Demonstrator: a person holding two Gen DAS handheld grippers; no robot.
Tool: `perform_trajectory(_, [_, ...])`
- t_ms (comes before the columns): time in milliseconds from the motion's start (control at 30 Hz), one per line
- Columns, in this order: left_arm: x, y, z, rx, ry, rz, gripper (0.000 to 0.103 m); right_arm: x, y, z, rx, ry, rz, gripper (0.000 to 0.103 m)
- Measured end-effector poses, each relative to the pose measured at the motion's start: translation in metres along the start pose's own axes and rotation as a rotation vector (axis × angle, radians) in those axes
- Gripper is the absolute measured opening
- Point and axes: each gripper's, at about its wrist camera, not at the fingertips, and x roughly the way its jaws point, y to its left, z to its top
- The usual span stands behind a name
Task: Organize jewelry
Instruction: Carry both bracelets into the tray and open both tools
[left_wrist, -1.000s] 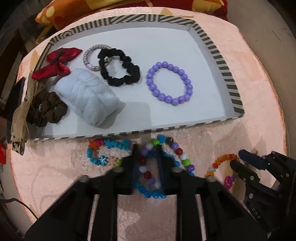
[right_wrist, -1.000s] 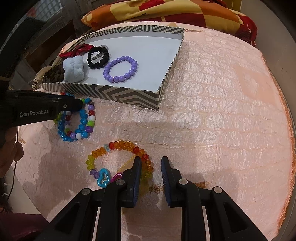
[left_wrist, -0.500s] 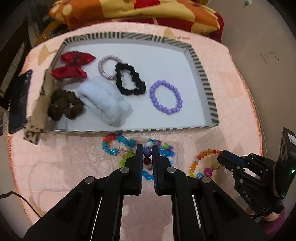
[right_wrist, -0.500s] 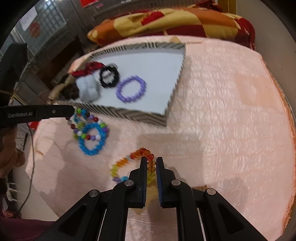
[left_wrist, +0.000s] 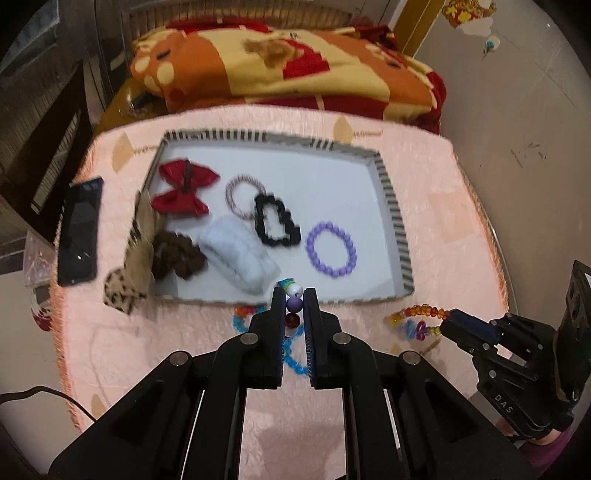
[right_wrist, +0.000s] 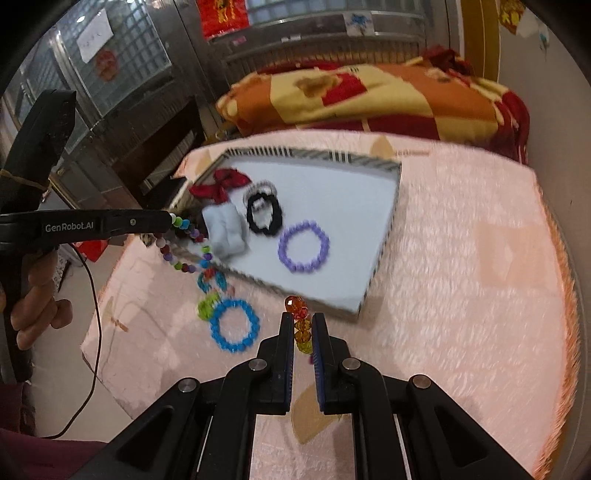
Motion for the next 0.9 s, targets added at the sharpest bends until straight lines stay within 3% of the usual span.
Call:
perform_trajectory(300, [0.0, -0.008, 0.031, 0.029, -0.034, 0.033, 0.008, 0.009, -0.002, 0.038, -0.012, -0.024, -0.021, 0.009])
perform_trajectory(633, [0.036, -0.007, 0.083, 0.079, -0.028, 0.103, 0.008, 0.054, -0.009, 0.087, 0.022, -0.005, -0.061, 0.009])
perform_trajectory(900, [0.074, 0.012, 0.123, 0.081, 0.005, 0.106, 0.008, 0.085, 0.0, 0.116, 0.042, 0.025, -0.039, 0.009])
